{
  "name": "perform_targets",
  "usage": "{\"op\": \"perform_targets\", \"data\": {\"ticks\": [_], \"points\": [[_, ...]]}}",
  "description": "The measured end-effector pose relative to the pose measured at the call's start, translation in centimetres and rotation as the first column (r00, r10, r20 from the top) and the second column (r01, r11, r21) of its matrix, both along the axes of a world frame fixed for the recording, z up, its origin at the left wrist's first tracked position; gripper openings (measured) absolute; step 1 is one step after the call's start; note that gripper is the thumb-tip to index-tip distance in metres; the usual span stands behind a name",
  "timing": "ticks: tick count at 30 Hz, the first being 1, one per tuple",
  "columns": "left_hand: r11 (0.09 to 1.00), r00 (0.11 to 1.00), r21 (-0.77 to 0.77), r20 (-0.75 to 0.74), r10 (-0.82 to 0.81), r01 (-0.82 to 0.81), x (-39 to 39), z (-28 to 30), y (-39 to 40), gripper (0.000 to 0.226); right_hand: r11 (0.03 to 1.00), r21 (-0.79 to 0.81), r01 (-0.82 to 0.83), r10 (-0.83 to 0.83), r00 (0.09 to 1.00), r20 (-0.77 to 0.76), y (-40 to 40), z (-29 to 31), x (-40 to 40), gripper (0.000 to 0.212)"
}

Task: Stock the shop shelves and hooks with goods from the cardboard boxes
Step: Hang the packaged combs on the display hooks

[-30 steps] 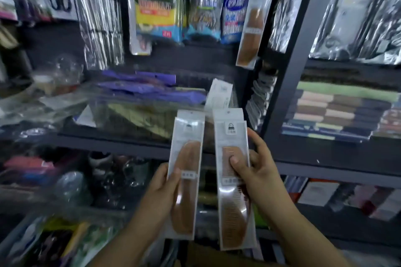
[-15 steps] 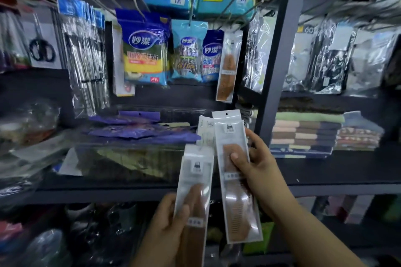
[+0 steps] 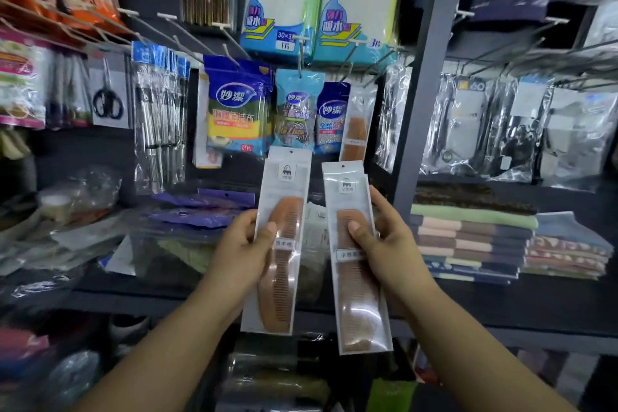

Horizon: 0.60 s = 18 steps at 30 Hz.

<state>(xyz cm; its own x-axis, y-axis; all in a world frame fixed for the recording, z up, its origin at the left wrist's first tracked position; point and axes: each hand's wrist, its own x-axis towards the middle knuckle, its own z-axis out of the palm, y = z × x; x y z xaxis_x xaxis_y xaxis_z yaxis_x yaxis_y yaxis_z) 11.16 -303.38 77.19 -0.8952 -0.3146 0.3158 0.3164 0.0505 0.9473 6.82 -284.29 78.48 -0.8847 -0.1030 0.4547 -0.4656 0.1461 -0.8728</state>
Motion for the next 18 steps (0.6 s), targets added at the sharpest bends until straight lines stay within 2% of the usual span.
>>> {"op": "perform_targets", "data": {"ticks": [5, 18], "points": [[0.998, 1.000, -0.055, -0.002, -0.003, 0.002, -2.1, 2.1, -0.5, 0.013, 1.000, -0.012, 0.021, -0.021, 1.000, -0.014, -0.9, 1.4, -0.9, 0.060], [0.985, 0.979, -0.057, -0.115, -0.169, 0.163, -9.9, 8.9, -2.1, 0.010, 0.947, -0.125, 0.295, -0.311, 0.940, -0.138, -4.3, 9.3, -6.1, 0.061]]}}
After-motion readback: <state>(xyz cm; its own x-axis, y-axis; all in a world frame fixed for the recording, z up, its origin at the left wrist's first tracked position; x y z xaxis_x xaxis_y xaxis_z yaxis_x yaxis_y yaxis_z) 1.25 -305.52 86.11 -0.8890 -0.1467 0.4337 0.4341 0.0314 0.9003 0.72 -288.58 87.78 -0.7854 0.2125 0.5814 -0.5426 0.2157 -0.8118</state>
